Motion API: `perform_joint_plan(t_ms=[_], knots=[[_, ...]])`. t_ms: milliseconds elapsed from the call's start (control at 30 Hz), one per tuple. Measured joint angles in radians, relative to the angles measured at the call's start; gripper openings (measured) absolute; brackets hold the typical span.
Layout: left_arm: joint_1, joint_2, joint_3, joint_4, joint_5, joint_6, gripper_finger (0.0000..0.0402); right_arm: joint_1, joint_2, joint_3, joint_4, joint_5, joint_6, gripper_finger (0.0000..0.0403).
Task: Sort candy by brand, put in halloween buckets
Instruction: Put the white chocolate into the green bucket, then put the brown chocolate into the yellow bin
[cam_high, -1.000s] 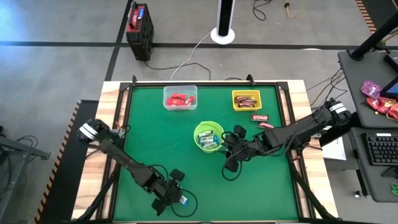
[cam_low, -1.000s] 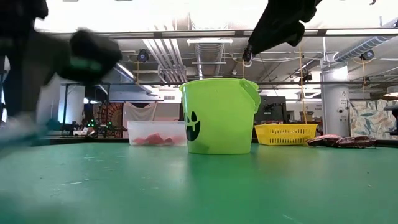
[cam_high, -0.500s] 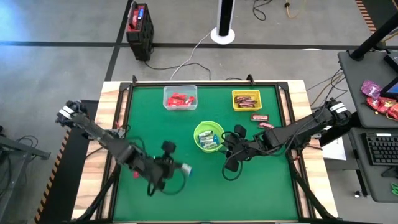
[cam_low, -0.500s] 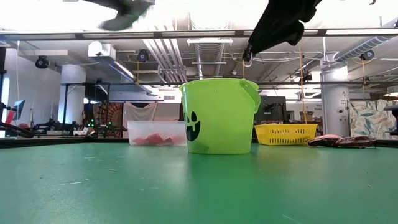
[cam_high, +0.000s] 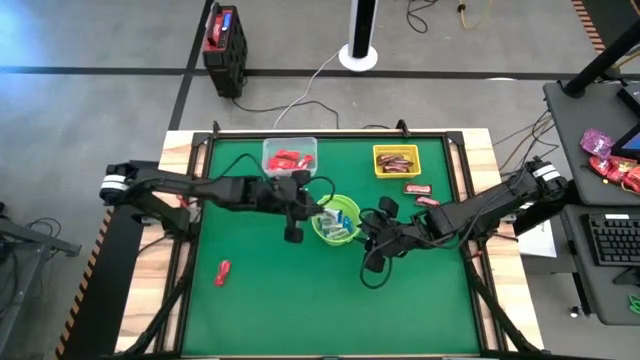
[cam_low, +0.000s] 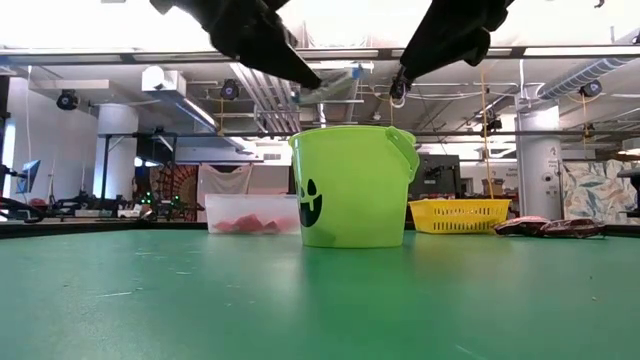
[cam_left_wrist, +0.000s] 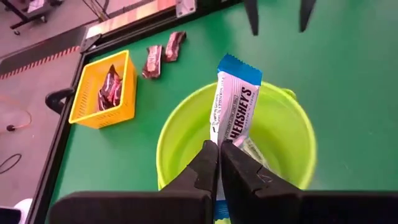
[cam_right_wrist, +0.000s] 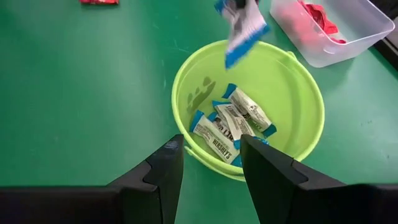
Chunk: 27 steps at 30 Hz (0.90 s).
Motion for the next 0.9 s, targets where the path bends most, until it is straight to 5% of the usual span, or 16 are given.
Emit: perform_joint_plan(t_ms=[300,633,767,900], knots=[[0.015,0.089,0.036,0.031,0.007,0.023,0.0008,-0.002,-0.034,0.001,-0.019,0.041,0.02,0.0151],[0.019,0.134,0.085,0.009,0.003,0.029,0.0091,-0.002,-0.047,0.001,-0.02,0.079,0.062,0.0151],[0.014,0.12,0.124,-0.091,0.003,0.009,0.0108,-0.03,-0.05,0.004,-0.09,0.141,0.272,0.015],[-0.023,0.064,0.103,-0.138,0.003,-0.051,0.0104,-0.121,-0.049,0.046,-0.403,0.118,0.518,0.015]])
